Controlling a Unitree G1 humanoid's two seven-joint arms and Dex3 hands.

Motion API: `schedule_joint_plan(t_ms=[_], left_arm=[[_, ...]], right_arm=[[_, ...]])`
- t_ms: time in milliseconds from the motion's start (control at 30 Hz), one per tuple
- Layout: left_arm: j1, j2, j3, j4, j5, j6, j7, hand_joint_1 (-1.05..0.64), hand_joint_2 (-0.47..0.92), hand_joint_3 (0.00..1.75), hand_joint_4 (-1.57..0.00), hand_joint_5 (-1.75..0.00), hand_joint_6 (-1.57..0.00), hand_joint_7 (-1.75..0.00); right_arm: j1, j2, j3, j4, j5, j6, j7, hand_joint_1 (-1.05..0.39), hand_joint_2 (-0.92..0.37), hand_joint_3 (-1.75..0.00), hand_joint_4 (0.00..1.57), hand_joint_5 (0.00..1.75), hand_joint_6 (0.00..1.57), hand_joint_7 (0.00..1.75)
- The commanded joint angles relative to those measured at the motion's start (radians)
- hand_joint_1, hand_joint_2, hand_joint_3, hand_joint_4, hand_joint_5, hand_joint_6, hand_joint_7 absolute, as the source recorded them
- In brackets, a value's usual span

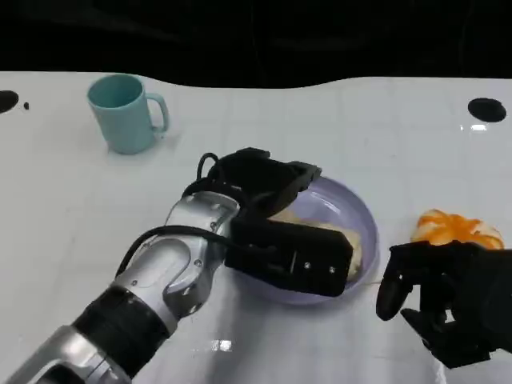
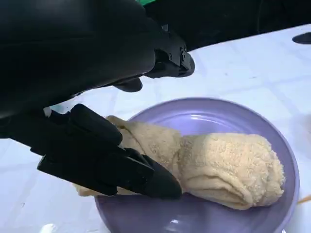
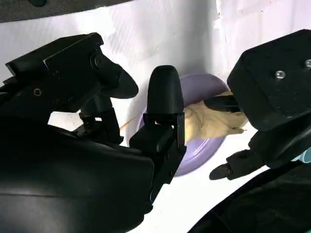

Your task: Grasp the towel on the left side of the plate with the left hand and place it into the plate.

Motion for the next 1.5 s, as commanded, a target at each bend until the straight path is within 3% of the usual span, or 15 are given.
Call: schedule_joint_plan(t_ms=[33, 367, 567, 933, 1033, 1133, 1200, 1233, 1333, 1500], left_arm=[[0.018, 0.053, 0.039, -0.093, -0.042, -0.006, -0.058, -0.77, 0.92, 0.13, -0.03, -0.50, -0.19, -0.03], [0.129, 0.141, 0.164, -0.376, -0.169, 0.071, -0.216, -0.68, 0.92, 0.23, -0.12, -0.58, -0.26, -0.05], [0.205, 0.161, 0.323, -0.581, -0.427, 0.260, -0.407, -0.53, 0.92, 0.27, -0.23, -0.65, -0.32, -0.07], [0.412, 0.224, 0.581, -0.845, -0.788, 0.510, -0.455, -0.29, 0.92, 0.32, -0.73, -0.87, -0.79, -0.27], [0.472, 0.229, 0.648, -0.912, -0.891, 0.605, -0.445, -0.26, 0.86, 0.47, -0.76, -1.10, -0.90, -0.31], [0.528, 0.205, 0.726, -0.994, -1.007, 0.766, -0.414, -0.19, 0.60, 0.95, -0.75, -1.38, -0.94, -0.47], [0.566, 0.193, 0.770, -1.047, -1.062, 0.842, -0.379, -0.17, 0.52, 1.09, -0.76, -1.45, -0.95, -0.59], [0.588, 0.188, 0.791, -1.072, -1.084, 0.861, -0.362, -0.15, 0.47, 1.18, -0.76, -1.51, -0.92, -0.74], [0.642, 0.192, 0.834, -1.137, -1.133, 0.890, -0.322, -0.13, 0.43, 1.30, -0.71, -1.65, -0.78, -1.16], [0.700, 0.185, 0.879, -1.204, -1.231, 0.974, -0.274, -0.12, 0.48, 1.34, -0.74, -1.74, -0.72, -1.43]], right_arm=[[-0.001, -0.016, -0.011, -0.002, 0.009, -0.009, 0.008, 0.00, -0.60, -1.04, 0.70, 1.71, 0.67, 1.44], [0.001, -0.025, -0.016, 0.006, 0.009, -0.024, 0.009, 0.01, -0.60, -1.03, 0.71, 1.68, 0.68, 1.43], [-0.002, -0.023, -0.017, 0.001, 0.015, -0.005, 0.010, 0.02, -0.61, -1.02, 0.70, 1.67, 0.68, 1.43], [-0.011, -0.020, -0.010, 0.018, 0.017, -0.022, 0.009, 0.02, -0.60, -1.02, 0.70, 1.68, 0.68, 1.44], [-0.016, -0.017, -0.009, 0.024, 0.018, -0.019, 0.009, 0.01, -0.60, -1.03, 0.70, 1.69, 0.68, 1.43], [-0.020, -0.016, -0.007, 0.032, 0.019, -0.029, 0.008, 0.01, -0.60, -1.03, 0.70, 1.70, 0.68, 1.43], [-0.022, -0.014, -0.005, 0.032, 0.018, -0.024, 0.007, 0.01, -0.60, -1.03, 0.70, 1.71, 0.68, 1.43], [-0.023, -0.014, -0.005, 0.032, 0.018, -0.023, 0.007, 0.01, -0.60, -1.03, 0.70, 1.71, 0.68, 1.43], [-0.025, -0.020, -0.003, 0.033, 0.013, -0.026, 0.008, 0.00, -0.60, -1.03, 0.70, 1.71, 0.68, 1.43], [-0.023, -0.027, -0.010, 0.044, 0.017, -0.047, 0.014, 0.01, -0.60, -1.03, 0.70, 1.71, 0.68, 1.43]])
